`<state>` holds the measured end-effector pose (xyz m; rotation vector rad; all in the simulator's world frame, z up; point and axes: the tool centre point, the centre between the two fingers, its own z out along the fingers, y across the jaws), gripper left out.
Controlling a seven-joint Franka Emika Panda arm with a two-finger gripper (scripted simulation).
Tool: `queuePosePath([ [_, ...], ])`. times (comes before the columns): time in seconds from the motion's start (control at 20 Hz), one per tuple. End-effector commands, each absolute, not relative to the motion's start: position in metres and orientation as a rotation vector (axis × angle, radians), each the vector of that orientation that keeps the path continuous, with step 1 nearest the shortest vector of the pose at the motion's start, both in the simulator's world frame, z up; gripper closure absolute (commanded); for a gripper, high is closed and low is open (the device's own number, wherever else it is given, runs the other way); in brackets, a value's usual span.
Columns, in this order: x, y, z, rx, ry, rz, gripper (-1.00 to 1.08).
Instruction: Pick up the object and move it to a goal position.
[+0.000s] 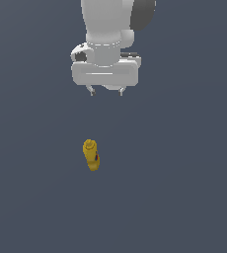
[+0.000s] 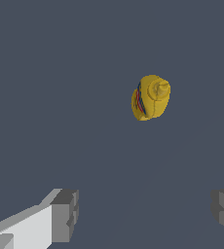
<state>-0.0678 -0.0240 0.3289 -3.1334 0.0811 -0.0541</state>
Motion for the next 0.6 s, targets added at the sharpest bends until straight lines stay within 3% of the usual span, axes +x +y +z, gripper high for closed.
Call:
queuePosePath([
  [0.0,-0.068,-0.024,0.329,-3.133,0.081,-0.054,-0.92],
  [0.55,-0.071,-0.036,0.337,-3.145,0.058,-0.072,-0.92],
])
